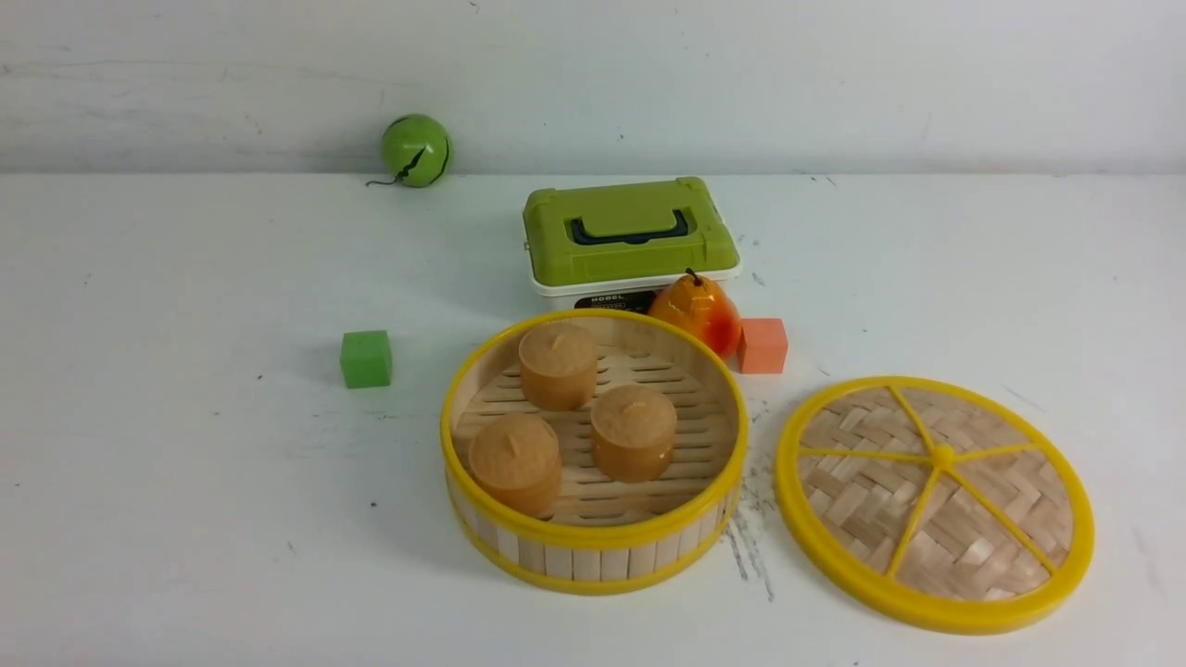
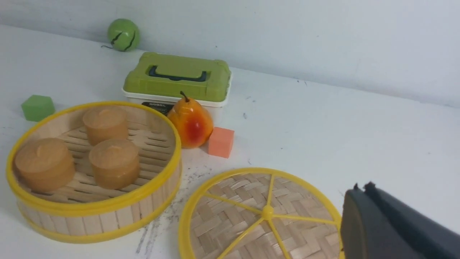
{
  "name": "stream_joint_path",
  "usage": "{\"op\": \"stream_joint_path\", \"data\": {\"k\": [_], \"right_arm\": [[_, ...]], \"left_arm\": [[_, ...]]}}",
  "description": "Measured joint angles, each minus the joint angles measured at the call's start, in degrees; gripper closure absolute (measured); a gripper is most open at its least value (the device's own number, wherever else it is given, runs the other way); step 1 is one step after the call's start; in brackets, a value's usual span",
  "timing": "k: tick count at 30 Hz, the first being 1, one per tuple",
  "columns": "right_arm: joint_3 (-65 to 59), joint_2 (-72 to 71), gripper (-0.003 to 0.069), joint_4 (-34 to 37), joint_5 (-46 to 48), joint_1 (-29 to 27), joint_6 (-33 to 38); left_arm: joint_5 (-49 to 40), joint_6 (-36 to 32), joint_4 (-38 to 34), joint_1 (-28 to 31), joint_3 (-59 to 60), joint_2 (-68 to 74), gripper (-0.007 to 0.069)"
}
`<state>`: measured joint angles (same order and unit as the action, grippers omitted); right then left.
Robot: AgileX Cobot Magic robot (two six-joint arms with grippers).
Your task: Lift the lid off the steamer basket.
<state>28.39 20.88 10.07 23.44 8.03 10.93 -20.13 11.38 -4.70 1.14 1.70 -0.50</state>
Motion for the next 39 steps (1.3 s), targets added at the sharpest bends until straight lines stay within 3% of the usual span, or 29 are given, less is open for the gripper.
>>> {"op": "stream_joint_path", "data": {"k": [5, 9, 14, 25, 39], "right_arm": [[-12.6, -8.76, 0.068, -2.86, -9.14, -1.75, -4.55], [-21.71, -16.42, 0.068, -5.48, -9.88, -5.34, -10.58], [-29.09, -21.33, 0.068, -6.68, -9.32, -7.19, -13.18], [-29.76, -21.42, 0.068, -8.98, -2.71, -7.39, -13.3], [-29.51, -21.42, 0.0678, -8.98, -1.52, -7.39, -13.33]], "left_arm": [[0.0, 0.0, 0.0, 0.0, 0.0, 0.0, 0.0386], [0.0, 0.0, 0.0, 0.0, 0.0, 0.0, 0.0386], [0.0, 0.0, 0.0, 0.0, 0.0, 0.0, 0.0386], [0.0, 0.0, 0.0, 0.0, 0.0, 0.0, 0.0386], [0.0, 0.0, 0.0, 0.0, 0.0, 0.0, 0.0385]]}}
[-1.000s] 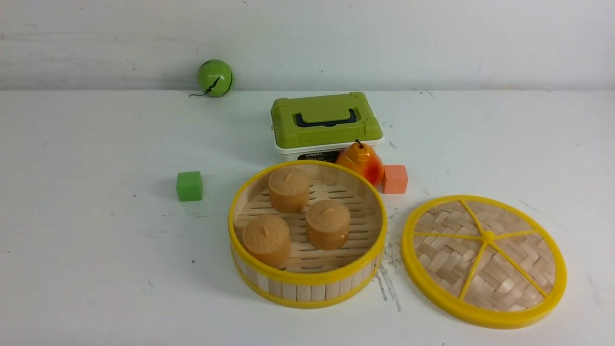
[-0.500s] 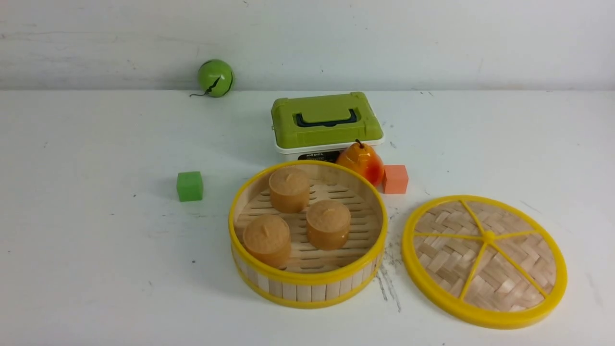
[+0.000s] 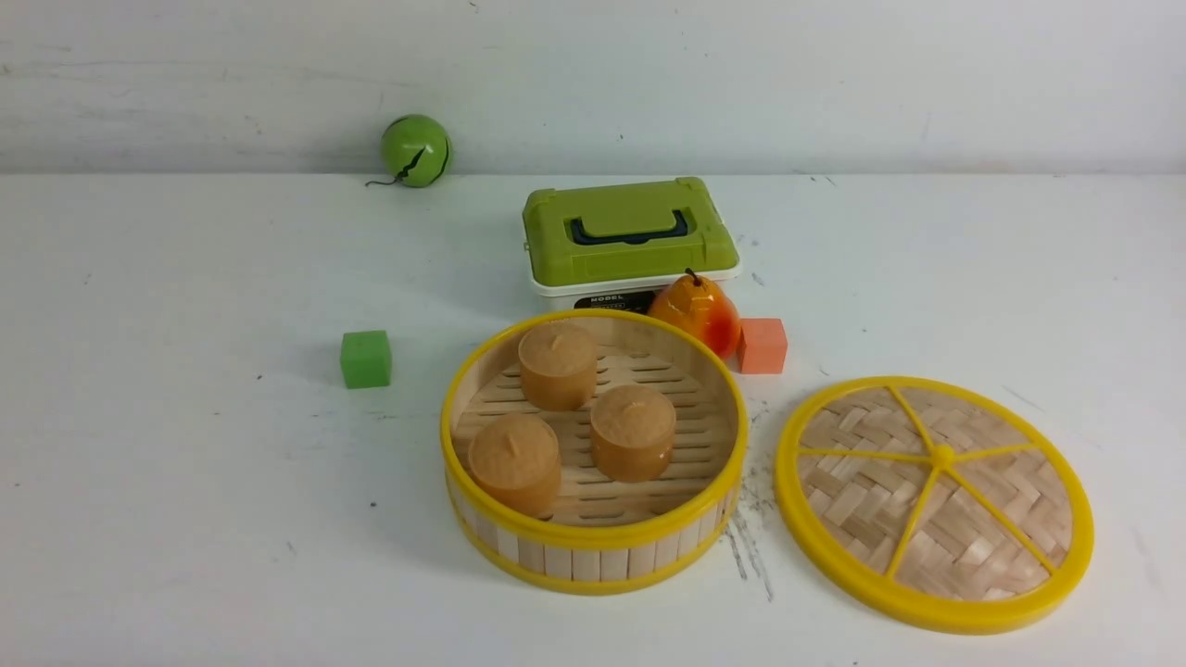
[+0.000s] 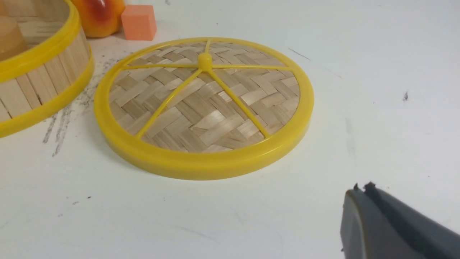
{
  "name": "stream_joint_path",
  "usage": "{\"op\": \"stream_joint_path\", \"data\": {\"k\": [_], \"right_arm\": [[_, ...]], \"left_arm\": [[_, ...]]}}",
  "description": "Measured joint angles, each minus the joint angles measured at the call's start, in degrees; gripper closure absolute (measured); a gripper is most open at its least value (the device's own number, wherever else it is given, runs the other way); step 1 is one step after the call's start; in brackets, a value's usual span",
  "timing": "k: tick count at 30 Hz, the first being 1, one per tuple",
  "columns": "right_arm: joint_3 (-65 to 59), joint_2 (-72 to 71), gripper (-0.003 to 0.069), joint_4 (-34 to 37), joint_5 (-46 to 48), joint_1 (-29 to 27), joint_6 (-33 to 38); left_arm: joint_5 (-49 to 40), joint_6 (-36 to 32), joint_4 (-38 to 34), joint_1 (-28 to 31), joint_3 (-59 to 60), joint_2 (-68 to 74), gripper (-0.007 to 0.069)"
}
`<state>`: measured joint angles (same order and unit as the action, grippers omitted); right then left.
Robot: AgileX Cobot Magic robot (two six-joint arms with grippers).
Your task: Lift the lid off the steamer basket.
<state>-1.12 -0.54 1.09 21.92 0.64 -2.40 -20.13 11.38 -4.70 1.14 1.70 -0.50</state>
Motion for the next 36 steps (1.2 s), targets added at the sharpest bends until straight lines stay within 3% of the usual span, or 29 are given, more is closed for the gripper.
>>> {"op": "stream_joint_path", "data": {"k": [36], "right_arm": [[0.0, 0.0, 0.0648, 0.0, 0.02, -0.02, -0.13]], "left_arm": [[0.0, 0.0, 0.0, 0.0, 0.0, 0.0, 0.0386]]}}
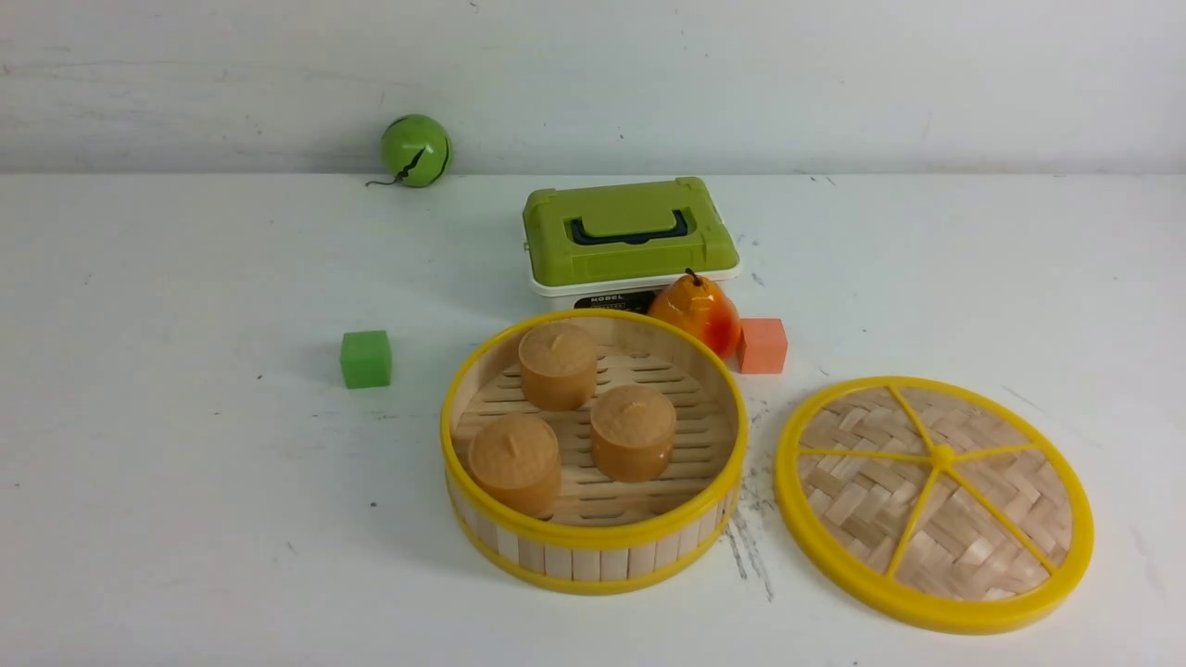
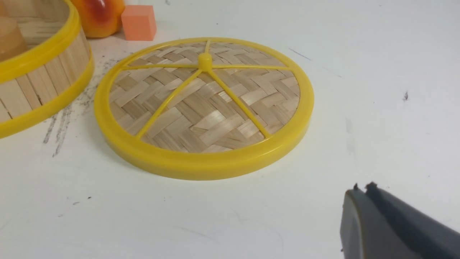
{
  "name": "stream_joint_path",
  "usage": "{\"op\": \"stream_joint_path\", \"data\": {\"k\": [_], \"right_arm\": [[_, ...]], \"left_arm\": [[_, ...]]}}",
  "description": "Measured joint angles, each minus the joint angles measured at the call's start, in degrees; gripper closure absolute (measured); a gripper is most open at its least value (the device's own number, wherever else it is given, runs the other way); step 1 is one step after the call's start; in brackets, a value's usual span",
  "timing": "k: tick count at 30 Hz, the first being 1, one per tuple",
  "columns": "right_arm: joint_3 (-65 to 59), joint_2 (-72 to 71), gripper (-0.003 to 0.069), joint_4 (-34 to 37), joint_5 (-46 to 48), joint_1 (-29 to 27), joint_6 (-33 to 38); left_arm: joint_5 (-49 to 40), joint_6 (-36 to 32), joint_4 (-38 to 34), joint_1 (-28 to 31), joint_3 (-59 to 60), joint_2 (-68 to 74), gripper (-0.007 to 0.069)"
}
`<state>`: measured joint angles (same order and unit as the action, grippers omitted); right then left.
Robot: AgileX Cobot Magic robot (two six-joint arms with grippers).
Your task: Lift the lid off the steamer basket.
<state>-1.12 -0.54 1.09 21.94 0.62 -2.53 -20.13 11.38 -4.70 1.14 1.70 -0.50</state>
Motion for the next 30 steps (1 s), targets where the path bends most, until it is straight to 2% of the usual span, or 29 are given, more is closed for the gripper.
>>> {"op": "stream_joint_path", "data": {"k": [30], "right_arm": [[0.0, 0.0, 0.0603, 0.0, 0.0, 0.0, 0.17]], "left_arm": [[0.0, 0.0, 0.0, 0.0, 0.0, 0.0, 0.0385]]}}
